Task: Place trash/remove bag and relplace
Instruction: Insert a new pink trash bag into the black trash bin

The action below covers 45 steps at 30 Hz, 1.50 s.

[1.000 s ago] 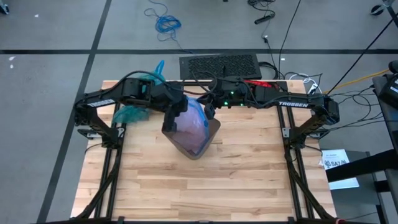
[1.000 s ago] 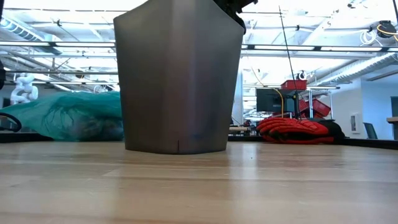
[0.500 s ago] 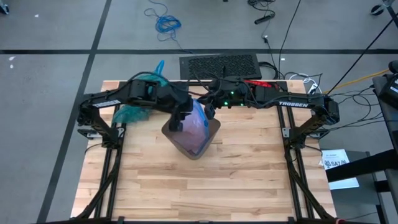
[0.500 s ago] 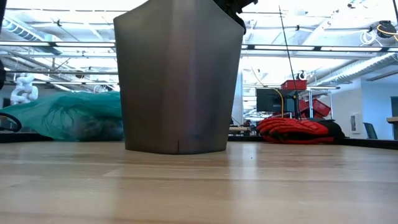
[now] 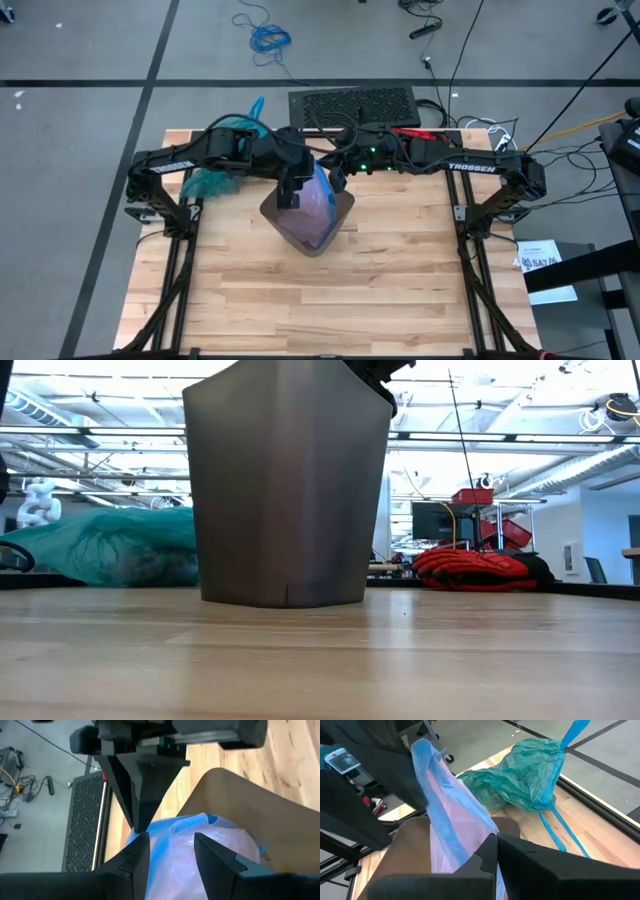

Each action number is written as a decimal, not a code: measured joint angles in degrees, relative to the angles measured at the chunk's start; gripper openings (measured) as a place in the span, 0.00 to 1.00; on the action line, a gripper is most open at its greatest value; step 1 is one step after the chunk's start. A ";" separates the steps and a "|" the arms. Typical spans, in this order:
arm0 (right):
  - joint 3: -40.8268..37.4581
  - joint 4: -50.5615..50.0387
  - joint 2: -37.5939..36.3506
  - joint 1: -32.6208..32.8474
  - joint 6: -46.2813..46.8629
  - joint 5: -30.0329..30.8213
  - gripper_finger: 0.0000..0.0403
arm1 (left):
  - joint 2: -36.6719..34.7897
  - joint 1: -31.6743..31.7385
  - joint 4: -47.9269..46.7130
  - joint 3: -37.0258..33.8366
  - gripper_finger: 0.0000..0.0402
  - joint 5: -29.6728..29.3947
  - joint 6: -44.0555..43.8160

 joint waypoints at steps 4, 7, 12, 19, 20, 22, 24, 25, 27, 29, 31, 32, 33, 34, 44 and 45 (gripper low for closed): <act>0.00 0.01 0.00 0.00 0.00 -0.01 0.00 | 1.24 1.16 -0.73 0.00 0.38 -0.05 0.01; 0.00 -0.01 0.00 -0.02 0.00 -0.02 0.00 | 2.46 1.24 -2.50 -0.02 0.38 -0.08 0.02; 0.00 0.01 0.00 -0.02 0.01 -1.04 0.00 | 3.96 1.15 -4.82 -0.02 0.37 0.09 0.01; 0.00 0.10 0.00 -0.02 0.00 -1.29 0.00 | 4.23 1.13 -8.05 -0.02 0.15 -0.44 -0.11; 0.00 0.10 0.00 -0.02 0.00 -1.32 0.00 | 4.17 1.13 -8.20 -0.02 0.08 -0.46 -0.14; 0.00 0.15 0.00 -0.02 0.00 -1.33 0.00 | 3.95 1.15 -8.07 -0.02 0.03 -0.39 -0.56; 0.00 0.23 0.00 -0.02 0.00 -1.33 0.00 | 3.51 1.17 -8.23 0.11 0.01 -0.58 -0.55; 0.00 0.40 0.00 -0.02 0.00 -1.33 0.00 | 3.32 1.11 -8.27 0.48 0.01 -0.89 -0.57; 0.00 0.52 0.00 -0.02 0.00 -1.33 0.00 | 2.91 0.85 -8.12 1.46 0.01 -1.32 -0.57; 0.00 0.52 0.00 -0.02 0.00 -1.33 0.00 | 2.36 0.75 -8.11 2.92 0.00 -1.76 -0.57; 0.00 0.54 0.00 -0.02 0.00 -1.33 0.00 | 1.90 0.73 -8.07 4.26 0.00 -1.68 -0.57; 0.00 0.53 0.00 -0.02 0.00 -1.33 0.00 | 1.82 0.73 -8.01 4.74 0.00 -1.23 -0.57; 0.00 0.52 0.00 -0.02 0.00 -1.33 0.00 | 1.81 0.73 -7.98 5.00 0.00 -0.67 -0.55; 0.00 0.52 0.00 -0.02 0.00 -1.33 0.00 | 1.81 0.73 -7.97 5.05 0.00 -0.25 -0.53; 0.00 0.49 0.00 0.00 0.00 -1.33 0.00 | 3.32 0.62 -8.34 3.76 0.20 3.01 -0.28; 0.00 0.47 0.00 0.00 -0.02 -1.33 0.00 | 3.32 0.63 -8.08 3.76 0.23 1.65 -0.18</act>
